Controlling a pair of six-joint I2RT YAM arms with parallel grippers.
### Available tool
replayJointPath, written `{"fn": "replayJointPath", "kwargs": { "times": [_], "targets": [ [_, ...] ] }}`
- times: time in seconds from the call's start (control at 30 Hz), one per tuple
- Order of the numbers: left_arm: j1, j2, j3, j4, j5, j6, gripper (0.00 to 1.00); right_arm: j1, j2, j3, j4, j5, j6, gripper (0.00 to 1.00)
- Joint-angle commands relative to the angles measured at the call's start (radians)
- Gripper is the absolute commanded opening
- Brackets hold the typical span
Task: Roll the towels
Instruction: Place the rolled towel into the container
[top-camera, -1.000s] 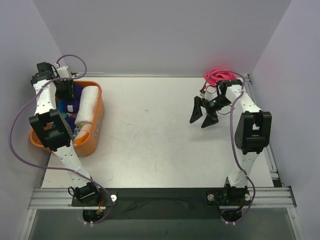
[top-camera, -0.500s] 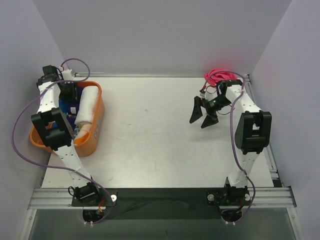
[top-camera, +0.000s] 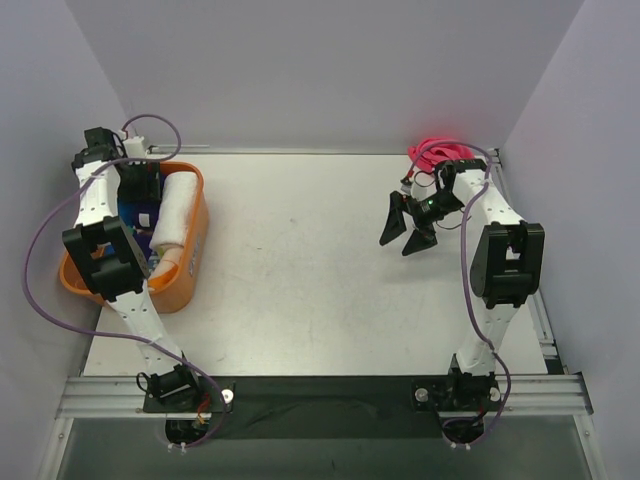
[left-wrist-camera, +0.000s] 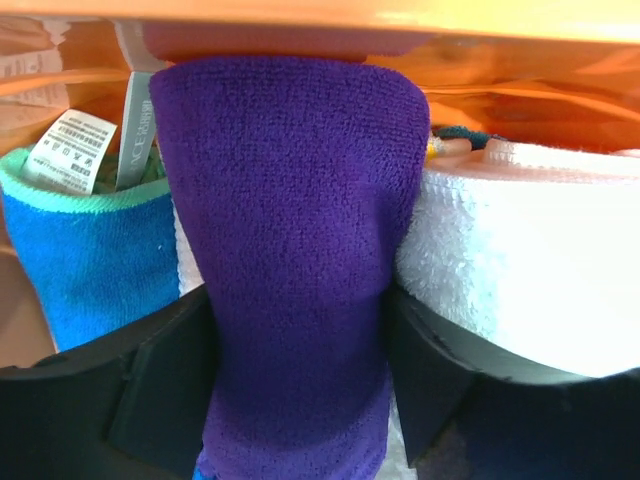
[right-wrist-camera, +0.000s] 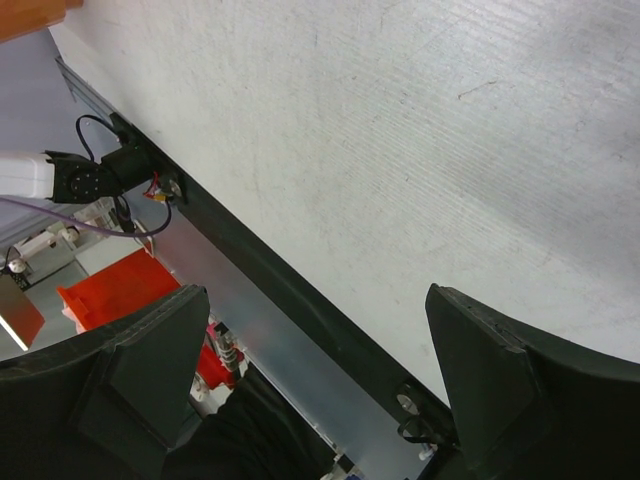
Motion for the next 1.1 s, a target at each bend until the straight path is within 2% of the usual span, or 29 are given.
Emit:
{"fn": "replayJointPath", "kwargs": {
  "times": [0.0, 0.53, 0.57, 0.73, 0.93, 1.07],
  "targets": [
    [-0.007, -0.044, 0.067, -0.064, -0.005, 0.005, 0.74, -0.009, -0.037, 0.001, -0.059, -0.036, -0.020, 0.95],
    [-0.007, -0.054, 0.164, -0.128, 0.002, 0.025, 0.77, -0.014, -0.045, -0.012, -0.057, -0.065, -0.032, 0.95],
    [-0.007, -0.058, 0.167, -0.127, 0.004, 0.027, 0.97, -0.014, -0.047, -0.010, -0.057, -0.063, -0.033, 0.95],
    [-0.007, -0.089, 0.210, -0.145, -0.001, 0.047, 0.97, -0.016, -0.053, 0.004, -0.057, -0.051, -0.038, 0.95],
    [-0.015, -0.129, 0.343, -0.186, -0.033, 0.103, 0.97, -0.043, -0.053, 0.077, -0.056, -0.004, -0.047, 0.94],
    [-0.070, -0.185, 0.388, -0.189, -0.050, 0.152, 0.97, -0.077, -0.030, 0.206, -0.042, 0.152, -0.070, 0.93]
  ]
}}
